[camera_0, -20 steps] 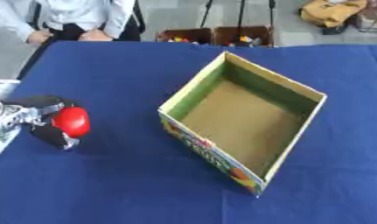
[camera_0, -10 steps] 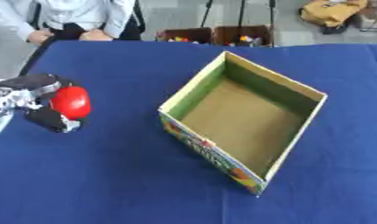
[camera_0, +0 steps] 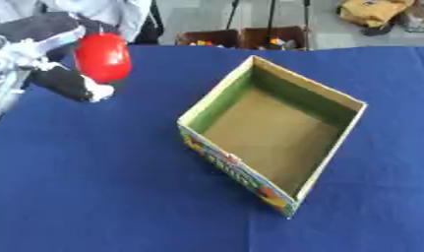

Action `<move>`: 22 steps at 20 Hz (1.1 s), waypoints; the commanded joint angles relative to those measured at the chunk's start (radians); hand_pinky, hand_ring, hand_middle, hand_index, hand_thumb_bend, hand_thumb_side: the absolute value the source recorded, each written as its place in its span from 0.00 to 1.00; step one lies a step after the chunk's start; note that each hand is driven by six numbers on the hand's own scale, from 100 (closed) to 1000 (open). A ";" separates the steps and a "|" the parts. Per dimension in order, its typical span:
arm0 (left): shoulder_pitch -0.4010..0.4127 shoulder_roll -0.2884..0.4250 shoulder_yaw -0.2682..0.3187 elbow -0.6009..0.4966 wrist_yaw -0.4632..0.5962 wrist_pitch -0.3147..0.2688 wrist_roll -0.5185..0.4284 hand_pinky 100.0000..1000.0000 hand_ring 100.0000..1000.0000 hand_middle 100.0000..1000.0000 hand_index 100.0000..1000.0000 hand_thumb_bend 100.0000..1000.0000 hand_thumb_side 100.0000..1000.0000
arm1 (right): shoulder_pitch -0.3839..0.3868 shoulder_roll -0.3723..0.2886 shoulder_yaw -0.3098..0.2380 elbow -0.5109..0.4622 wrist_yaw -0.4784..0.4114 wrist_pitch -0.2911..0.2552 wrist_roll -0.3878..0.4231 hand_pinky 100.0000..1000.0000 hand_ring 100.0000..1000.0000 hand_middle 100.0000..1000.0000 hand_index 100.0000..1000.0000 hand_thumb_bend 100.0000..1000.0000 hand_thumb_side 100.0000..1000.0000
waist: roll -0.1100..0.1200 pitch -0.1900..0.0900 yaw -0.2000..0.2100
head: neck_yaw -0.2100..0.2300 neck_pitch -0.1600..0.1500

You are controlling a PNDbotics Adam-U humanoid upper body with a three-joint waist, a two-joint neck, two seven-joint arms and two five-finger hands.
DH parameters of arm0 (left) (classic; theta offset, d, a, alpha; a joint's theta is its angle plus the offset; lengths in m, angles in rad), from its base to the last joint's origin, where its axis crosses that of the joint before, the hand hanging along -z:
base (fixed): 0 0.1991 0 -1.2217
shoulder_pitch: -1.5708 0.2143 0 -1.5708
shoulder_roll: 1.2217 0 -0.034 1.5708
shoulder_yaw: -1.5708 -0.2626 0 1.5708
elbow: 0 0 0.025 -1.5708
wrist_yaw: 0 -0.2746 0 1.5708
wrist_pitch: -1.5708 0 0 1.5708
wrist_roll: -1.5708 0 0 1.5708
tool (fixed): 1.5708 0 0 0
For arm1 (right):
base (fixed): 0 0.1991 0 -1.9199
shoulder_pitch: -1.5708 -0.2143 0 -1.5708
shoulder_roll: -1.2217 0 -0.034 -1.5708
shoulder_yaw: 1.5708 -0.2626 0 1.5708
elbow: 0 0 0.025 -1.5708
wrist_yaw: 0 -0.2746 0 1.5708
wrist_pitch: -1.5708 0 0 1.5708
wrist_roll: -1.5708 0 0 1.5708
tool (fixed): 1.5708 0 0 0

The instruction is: Pick up objects on the table and place them in the box.

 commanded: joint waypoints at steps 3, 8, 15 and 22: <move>-0.122 -0.065 -0.033 0.005 0.038 -0.021 0.012 0.03 0.42 0.57 0.70 0.00 0.31 | -0.018 -0.031 0.002 -0.012 -0.017 0.000 0.011 0.73 0.72 0.68 0.69 0.00 1.00 | 0.017 -0.046 -0.013 | 0.016 0.011; -0.212 -0.149 -0.086 0.081 0.060 -0.035 0.037 0.02 0.42 0.55 0.69 0.00 0.31 | -0.028 -0.030 0.008 -0.012 -0.028 -0.003 0.020 0.73 0.72 0.68 0.69 0.00 1.00 | 0.027 -0.050 -0.036 | 0.029 0.015; -0.286 -0.280 -0.162 0.279 0.029 -0.069 0.074 0.01 0.41 0.51 0.66 0.00 0.30 | -0.051 -0.025 0.018 -0.012 -0.044 -0.007 0.036 0.73 0.72 0.68 0.69 0.00 1.00 | 0.039 -0.048 -0.075 | 0.054 0.014; -0.315 -0.393 -0.220 0.508 -0.056 -0.149 0.152 0.02 0.42 0.47 0.67 0.00 0.29 | -0.074 -0.018 0.023 -0.012 -0.057 -0.012 0.047 0.73 0.72 0.68 0.69 0.00 1.00 | 0.047 -0.035 -0.107 | 0.061 0.006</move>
